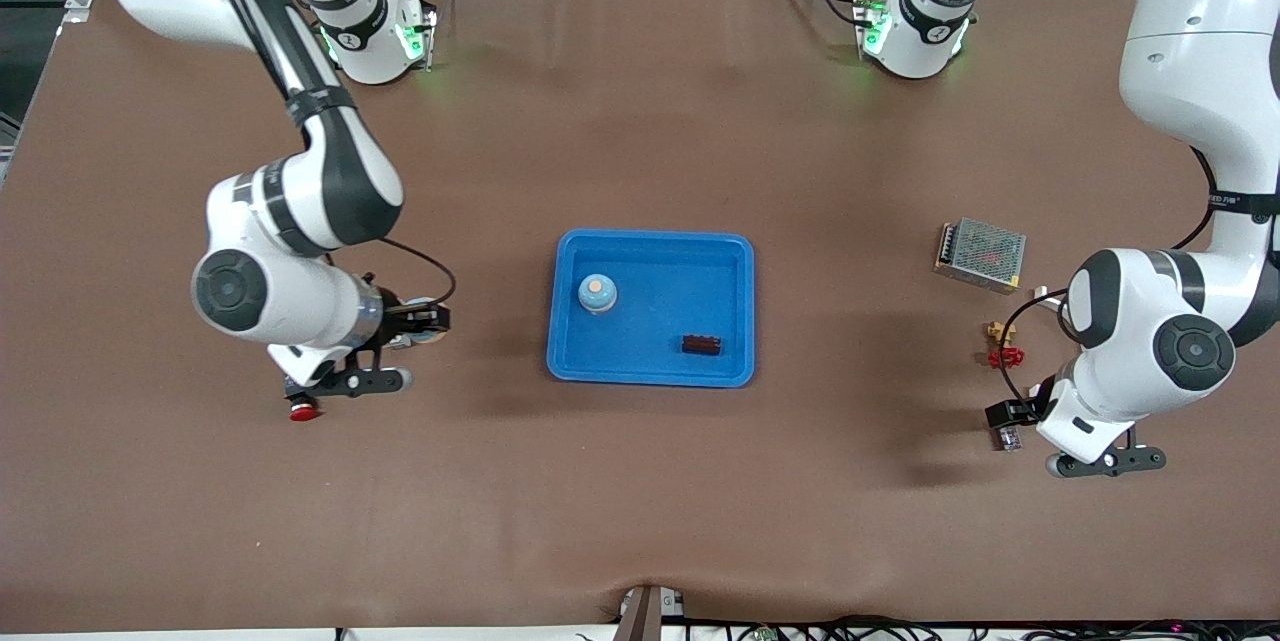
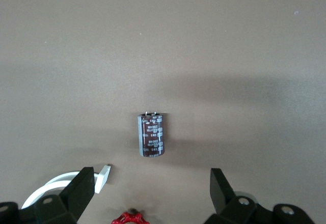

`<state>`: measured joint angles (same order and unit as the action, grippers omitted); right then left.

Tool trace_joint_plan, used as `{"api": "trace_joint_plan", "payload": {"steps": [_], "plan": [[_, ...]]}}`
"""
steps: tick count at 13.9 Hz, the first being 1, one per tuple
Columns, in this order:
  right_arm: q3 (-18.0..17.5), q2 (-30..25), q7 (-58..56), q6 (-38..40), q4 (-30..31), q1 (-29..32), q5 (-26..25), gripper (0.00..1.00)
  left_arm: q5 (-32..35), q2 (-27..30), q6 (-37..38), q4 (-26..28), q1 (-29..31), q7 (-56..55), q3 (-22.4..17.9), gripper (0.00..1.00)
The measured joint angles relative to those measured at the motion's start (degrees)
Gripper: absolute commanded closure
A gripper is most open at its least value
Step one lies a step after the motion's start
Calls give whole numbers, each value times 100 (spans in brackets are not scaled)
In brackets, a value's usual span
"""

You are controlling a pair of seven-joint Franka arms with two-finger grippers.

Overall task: Place electrolytic capacitor and blue bell in tray
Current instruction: 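Carry the bell over the tray while the left gripper lowers over the second capacitor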

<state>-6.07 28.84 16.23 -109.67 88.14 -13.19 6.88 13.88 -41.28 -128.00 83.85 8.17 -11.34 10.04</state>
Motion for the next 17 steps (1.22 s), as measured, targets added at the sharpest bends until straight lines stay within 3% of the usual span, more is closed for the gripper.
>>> {"api": "trace_joint_plan", "payload": {"steps": [4, 10, 17], "plan": [[-1, 115, 1099, -547, 6, -648, 199, 44, 0, -77, -213, 36, 11, 259, 0, 0], [7, 708, 2311, -1656, 16, -1420, 202, 44, 2, -388, -704, 52, 87, 579, -5, 0], [79, 1032, 2462, -2150, 13, -1594, 199, 44, 2, -593, -808, -71, 168, 763, -5, 0]]}}
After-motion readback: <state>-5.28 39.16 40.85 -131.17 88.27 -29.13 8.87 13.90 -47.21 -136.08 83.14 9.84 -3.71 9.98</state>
